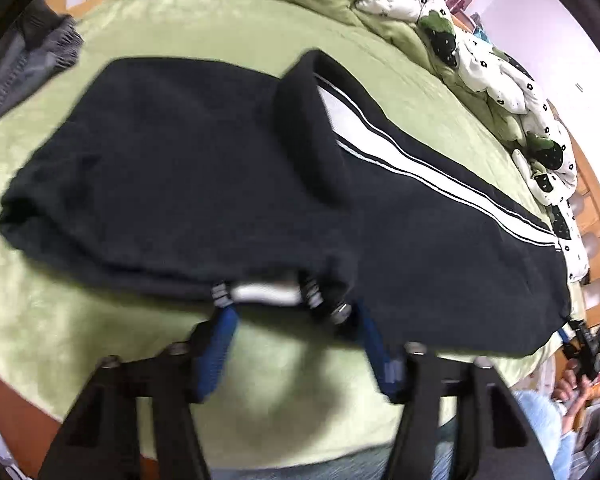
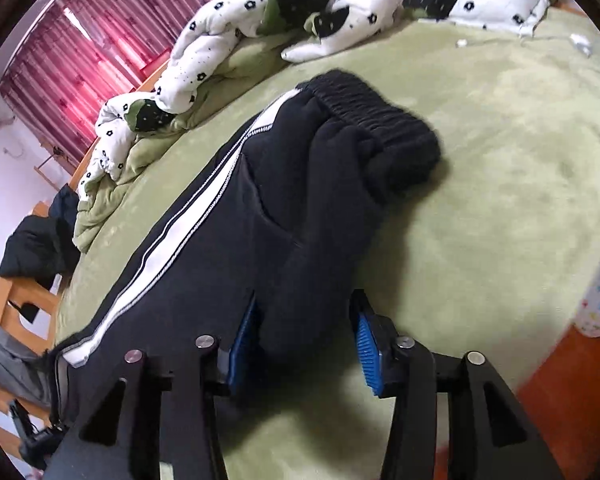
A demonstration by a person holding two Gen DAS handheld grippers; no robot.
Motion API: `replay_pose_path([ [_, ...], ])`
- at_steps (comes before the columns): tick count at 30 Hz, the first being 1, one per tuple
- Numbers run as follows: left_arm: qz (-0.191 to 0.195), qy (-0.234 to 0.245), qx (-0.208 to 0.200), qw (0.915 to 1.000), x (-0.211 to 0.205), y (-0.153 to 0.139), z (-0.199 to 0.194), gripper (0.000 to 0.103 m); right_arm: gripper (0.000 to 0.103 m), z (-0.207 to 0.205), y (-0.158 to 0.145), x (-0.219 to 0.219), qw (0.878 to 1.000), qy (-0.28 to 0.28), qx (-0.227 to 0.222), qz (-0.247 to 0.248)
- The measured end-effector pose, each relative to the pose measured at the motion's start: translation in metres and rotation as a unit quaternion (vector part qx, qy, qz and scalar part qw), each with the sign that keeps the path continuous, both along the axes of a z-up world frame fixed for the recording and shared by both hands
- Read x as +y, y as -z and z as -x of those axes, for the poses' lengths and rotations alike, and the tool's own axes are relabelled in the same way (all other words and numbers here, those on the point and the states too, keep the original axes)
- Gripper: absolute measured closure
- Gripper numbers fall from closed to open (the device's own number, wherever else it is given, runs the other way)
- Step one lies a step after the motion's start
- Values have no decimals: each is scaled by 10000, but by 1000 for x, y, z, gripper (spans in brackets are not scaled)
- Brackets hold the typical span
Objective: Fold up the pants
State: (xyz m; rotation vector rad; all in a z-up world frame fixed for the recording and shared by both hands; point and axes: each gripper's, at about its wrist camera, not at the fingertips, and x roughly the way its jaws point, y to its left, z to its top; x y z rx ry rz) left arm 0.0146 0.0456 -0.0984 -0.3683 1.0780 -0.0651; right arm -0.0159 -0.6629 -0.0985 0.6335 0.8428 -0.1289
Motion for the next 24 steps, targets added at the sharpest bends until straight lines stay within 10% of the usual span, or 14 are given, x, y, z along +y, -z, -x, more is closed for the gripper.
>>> replay_pose_path([
  [15,-303,-626,-1121,9913,57,-54,24,40,40,-27,25,-80,9785,1336,-324,-1540],
  [24,-367,-533,-1186,9908,47,-59,-5,38,58,-80,17,-75,9865,1354,-256,-879],
])
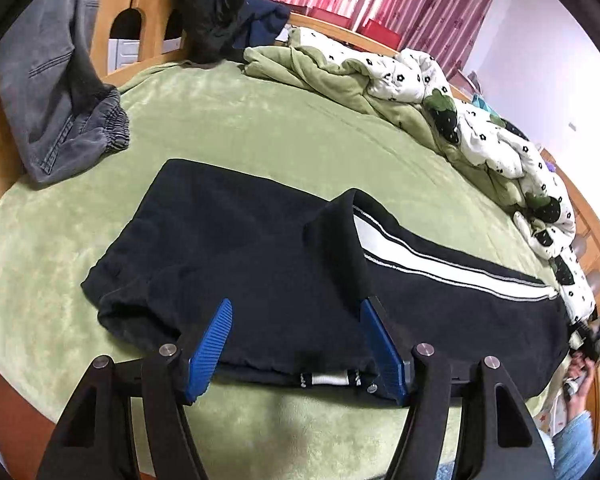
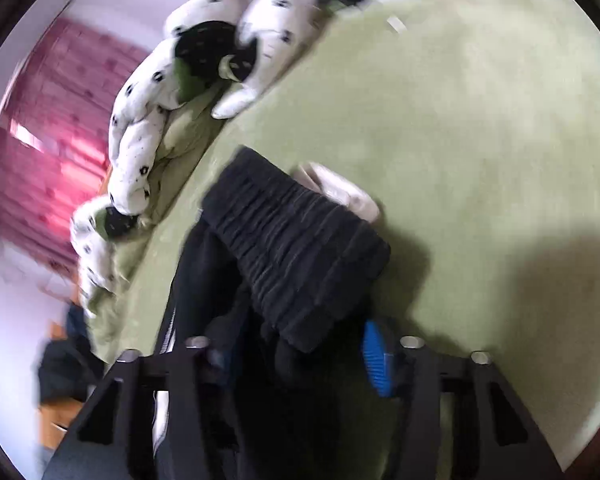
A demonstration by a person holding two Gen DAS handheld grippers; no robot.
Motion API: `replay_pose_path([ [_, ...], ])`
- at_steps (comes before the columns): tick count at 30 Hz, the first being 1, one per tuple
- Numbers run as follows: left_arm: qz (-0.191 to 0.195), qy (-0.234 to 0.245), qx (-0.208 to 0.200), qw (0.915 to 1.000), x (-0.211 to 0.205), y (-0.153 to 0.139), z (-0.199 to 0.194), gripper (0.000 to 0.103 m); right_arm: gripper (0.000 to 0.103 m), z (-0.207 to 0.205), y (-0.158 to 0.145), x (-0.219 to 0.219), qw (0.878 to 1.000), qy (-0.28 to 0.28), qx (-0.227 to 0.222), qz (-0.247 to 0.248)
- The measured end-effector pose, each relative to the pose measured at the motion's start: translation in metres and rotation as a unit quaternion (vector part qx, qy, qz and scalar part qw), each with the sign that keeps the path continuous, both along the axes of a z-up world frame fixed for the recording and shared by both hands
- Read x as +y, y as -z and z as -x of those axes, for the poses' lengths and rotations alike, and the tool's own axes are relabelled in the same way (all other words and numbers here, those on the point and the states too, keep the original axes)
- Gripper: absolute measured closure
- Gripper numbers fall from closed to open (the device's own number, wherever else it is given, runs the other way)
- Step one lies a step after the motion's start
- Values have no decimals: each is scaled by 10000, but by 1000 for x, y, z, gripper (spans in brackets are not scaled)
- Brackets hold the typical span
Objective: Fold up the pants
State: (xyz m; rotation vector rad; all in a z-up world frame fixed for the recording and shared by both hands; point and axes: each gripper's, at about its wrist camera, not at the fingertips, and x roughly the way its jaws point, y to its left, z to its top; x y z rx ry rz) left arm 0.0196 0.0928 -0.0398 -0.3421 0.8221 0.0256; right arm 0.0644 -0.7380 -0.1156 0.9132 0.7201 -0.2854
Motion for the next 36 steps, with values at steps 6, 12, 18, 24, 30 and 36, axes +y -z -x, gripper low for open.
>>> replay_pose_path([
  [6,-242,92,51,9997,-5,11,2,38,65,10,-49,-11,9948,-223,-750,653],
  [12,-444,318,401,9977,0,20,8,38,60,25,-10,-14,9939,-189,356,1031],
  [18,-175,900,343,9952,-9,23,14,38,55,59,-40,26,9774,-126,752,1971],
  [24,241,1591,513,9856,-37,30,-6,38,51,55,-91,112,9660,-793,477,2415],
  [30,-184,1158,532,9917,-46,47,-26,43,51,37,-127,216,9545,-1558,21,2543],
  [36,-89,896,11,9959,-1,25,-37,86,51,27,-130,308,9467,-2467,-127,2066],
])
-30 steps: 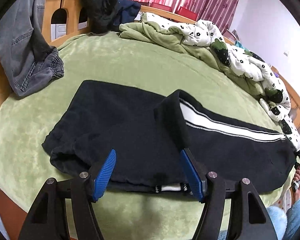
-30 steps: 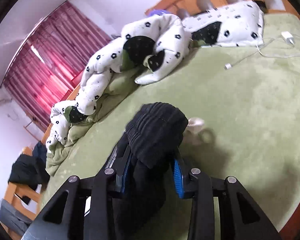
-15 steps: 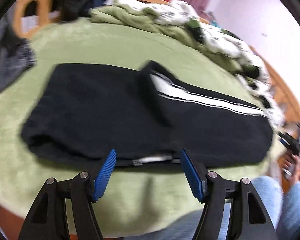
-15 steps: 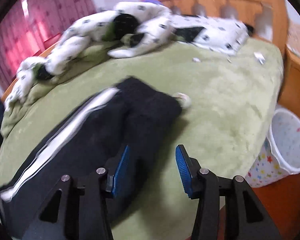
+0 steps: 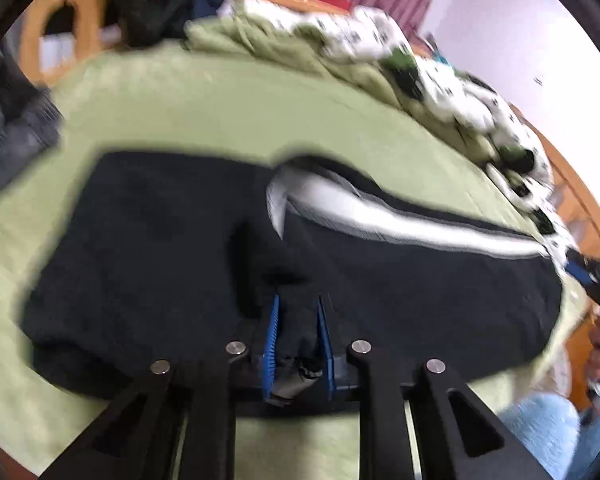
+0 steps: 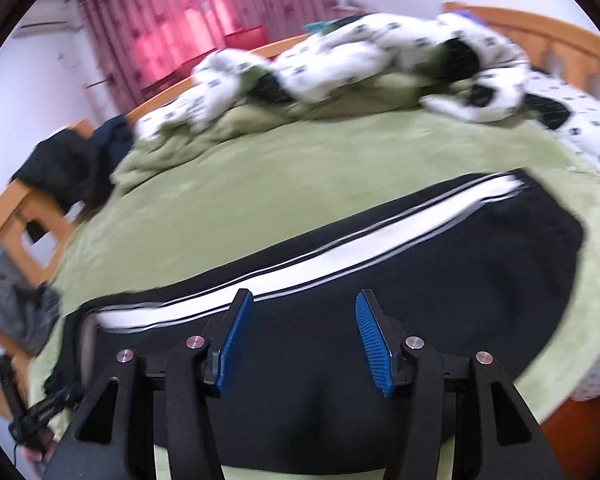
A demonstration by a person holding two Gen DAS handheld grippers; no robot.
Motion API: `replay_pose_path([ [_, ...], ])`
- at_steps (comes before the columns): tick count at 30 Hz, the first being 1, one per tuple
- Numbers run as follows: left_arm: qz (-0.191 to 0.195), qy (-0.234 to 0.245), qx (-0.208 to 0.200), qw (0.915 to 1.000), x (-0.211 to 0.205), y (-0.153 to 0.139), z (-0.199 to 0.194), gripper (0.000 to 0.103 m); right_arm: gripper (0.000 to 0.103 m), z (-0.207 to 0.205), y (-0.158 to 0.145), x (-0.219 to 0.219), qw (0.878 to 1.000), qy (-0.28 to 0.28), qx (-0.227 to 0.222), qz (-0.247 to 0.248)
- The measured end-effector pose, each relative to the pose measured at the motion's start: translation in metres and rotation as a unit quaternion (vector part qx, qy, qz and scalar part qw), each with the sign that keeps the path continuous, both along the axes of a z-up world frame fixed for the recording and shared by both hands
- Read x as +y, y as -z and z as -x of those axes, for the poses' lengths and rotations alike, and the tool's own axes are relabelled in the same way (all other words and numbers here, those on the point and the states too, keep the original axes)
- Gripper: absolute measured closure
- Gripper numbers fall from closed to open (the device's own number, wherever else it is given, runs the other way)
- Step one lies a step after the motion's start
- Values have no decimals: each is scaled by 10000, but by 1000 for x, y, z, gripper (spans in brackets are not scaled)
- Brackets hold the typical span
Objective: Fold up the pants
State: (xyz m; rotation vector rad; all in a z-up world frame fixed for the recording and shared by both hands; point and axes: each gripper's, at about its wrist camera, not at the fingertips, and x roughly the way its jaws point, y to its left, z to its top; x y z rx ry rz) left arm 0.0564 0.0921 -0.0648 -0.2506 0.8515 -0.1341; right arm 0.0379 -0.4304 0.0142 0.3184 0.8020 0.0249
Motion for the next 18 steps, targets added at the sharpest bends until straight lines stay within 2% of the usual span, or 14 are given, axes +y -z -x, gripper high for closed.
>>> replay_pose_path([
  [4,-363,-515,-347,9974,49,-32,-22,86,51,-5,11,49,9989,-441,129,-63],
  [6,-332,-781,-487,9952,76,-44,-41,86,51,-9,19,66,9979,-567,230,-201],
  [9,-415,-1208,-403,9910,104,-52,-71,86,51,-15,29,86,9963,-584,396,-486],
  [13,-445,-1527,-461,9862,126,-64,-79,86,51,-13,30,101,9928,-652,396,-920],
  [14,-392,-1501,-481,9867,131,-66,-79,85,51,-11,29,106,9927,-692,389,-910],
  [16,-400,-1494,-456,9869,135,-65,-76,70,51,-9,28,116,9937,-771,365,-723],
  [18,-282,-1471,-464,9876,136,-60,-65,65,51,-8,27,124,9940,-854,396,-553],
])
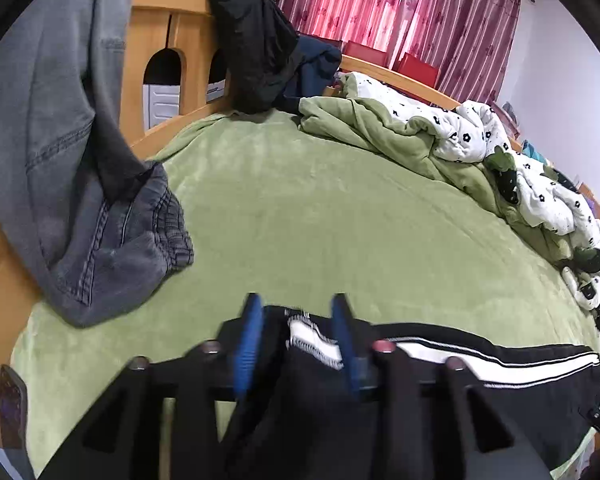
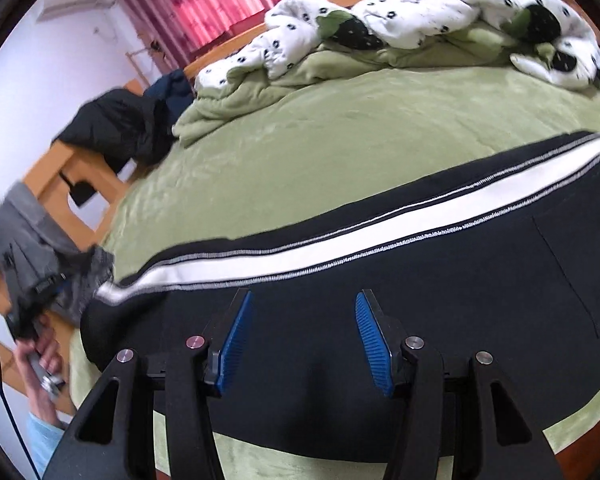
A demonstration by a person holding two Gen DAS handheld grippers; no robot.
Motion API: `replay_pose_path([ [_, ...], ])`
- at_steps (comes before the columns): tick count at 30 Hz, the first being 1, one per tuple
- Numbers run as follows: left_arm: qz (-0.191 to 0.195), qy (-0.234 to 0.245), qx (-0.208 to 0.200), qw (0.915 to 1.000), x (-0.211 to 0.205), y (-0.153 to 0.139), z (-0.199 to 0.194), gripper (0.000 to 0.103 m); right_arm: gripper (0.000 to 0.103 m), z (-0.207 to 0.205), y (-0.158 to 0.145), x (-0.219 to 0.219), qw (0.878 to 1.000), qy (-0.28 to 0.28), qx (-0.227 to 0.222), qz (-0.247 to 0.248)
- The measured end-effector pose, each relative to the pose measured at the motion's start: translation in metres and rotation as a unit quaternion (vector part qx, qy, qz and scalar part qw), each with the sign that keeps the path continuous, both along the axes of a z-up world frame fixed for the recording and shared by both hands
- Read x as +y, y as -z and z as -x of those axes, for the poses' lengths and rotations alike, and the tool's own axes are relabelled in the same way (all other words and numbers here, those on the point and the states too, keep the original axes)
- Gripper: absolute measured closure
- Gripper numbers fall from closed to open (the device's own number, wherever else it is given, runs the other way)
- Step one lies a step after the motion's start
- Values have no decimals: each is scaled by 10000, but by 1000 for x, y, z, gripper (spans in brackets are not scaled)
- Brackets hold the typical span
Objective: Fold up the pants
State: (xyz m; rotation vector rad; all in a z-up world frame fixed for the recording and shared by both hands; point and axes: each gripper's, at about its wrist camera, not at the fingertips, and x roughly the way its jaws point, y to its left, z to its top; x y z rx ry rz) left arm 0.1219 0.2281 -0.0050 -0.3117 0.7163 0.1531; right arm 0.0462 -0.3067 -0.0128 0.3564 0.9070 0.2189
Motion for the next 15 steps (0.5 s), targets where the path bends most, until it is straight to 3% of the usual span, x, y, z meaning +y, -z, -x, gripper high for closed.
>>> replay_pose_path([
  [3,301,279,157,9990,0,16,22,63,51,-1,1,4,10000,-49,60,-14],
  [6,642,469,412,9960,-2,40,47,41,51,-6,7,1,9996,-11,258,-113],
  [9,963,562,336,9932,-7,60,82,41,51,-7,10,-6,9991,42,356,-224],
  [13,1834,695,214,9803,-9,83,114,41,51,-7,13,-7,9987,75,426,-264],
  [15,1951,599,262,9786,-9,93,119,41,51,-6,13,-7,9987,79,438,-258],
])
